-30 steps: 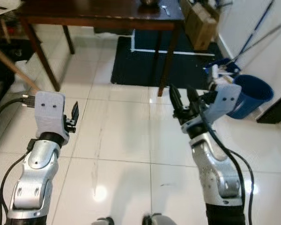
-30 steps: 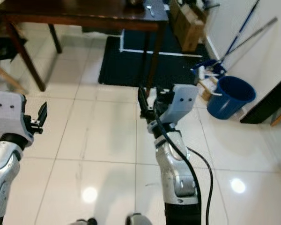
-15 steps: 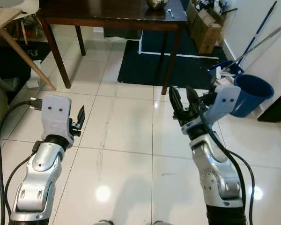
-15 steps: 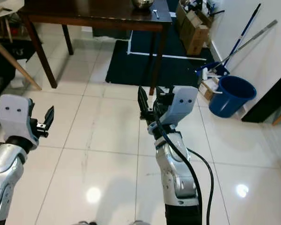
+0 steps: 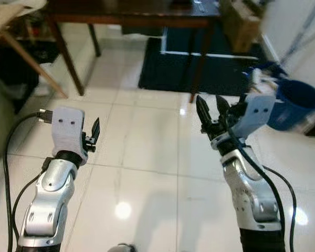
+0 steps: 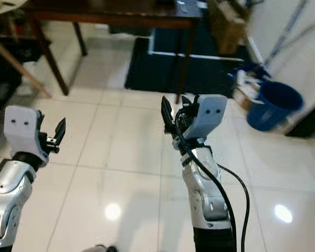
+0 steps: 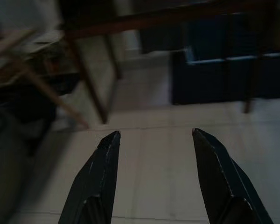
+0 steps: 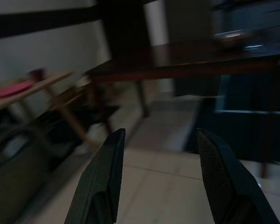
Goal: Setting the table
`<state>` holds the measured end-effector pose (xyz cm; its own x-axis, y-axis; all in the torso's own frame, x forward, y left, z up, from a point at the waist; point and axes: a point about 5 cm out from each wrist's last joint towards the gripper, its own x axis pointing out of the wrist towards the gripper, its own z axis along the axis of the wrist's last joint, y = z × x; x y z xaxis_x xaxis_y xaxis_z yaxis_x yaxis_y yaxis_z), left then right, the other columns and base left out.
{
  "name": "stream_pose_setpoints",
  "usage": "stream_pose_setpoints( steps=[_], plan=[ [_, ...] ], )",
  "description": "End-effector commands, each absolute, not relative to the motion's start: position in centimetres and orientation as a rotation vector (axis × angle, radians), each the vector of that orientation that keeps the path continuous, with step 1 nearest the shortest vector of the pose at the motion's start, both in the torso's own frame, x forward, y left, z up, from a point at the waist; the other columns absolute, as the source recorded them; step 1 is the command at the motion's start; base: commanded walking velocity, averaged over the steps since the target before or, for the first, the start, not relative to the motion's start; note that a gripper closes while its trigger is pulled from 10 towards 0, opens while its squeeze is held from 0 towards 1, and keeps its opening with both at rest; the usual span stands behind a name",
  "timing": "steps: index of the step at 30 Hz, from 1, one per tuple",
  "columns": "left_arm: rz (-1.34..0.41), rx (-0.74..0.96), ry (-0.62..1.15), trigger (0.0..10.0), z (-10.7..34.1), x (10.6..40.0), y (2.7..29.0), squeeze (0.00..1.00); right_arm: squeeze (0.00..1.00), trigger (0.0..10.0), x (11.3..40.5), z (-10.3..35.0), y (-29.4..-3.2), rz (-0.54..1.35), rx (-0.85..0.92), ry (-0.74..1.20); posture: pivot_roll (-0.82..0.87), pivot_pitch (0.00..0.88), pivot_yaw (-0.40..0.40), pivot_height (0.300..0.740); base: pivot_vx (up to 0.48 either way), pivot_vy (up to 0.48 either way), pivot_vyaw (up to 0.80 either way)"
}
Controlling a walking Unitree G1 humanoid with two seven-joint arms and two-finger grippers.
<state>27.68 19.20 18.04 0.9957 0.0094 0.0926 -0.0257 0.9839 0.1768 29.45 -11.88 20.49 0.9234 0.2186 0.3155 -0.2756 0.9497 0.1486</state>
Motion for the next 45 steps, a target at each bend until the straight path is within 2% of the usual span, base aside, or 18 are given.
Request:
stream_pose_setpoints(
  steps=[1,11,18,31,45],
  plan=[
    [0.032,0.195,-0.075,10.0,17.6,27.6,19.6,0.00,0.00,10.0,29.4,20.4,-11.4,0.278,0.182,-0.299,-0.03,0.046,0.053,0.740,0.480,0.000,0.76],
    [0.032,0.195,-0.074,10.0,17.6,27.6,19.6,0.00,0.00,10.0,29.2,20.3,-11.1,0.301,0.167,-0.297,-0.02,0.050,0.053,0.740,0.480,0.000,0.76],
    [0.032,0.195,-0.076,10.0,17.6,27.5,19.6,0.00,0.00,10.0,28.5,20.4,-9.9,0.423,0.182,-0.302,-0.02,0.049,0.056,0.740,0.480,0.000,0.76],
    [0.039,0.193,-0.083,10.0,17.7,27.5,19.4,0.00,0.00,10.0,28.0,20.8,-9.3,0.537,0.222,-0.312,-0.02,0.049,0.055,0.740,0.480,0.000,0.76],
    [0.055,0.193,-0.089,10.0,17.8,27.5,19.3,0.01,0.00,10.0,27.7,21.0,-9.0,0.589,0.240,-0.312,-0.02,0.048,0.056,0.740,0.480,0.000,0.76]
  ],
)
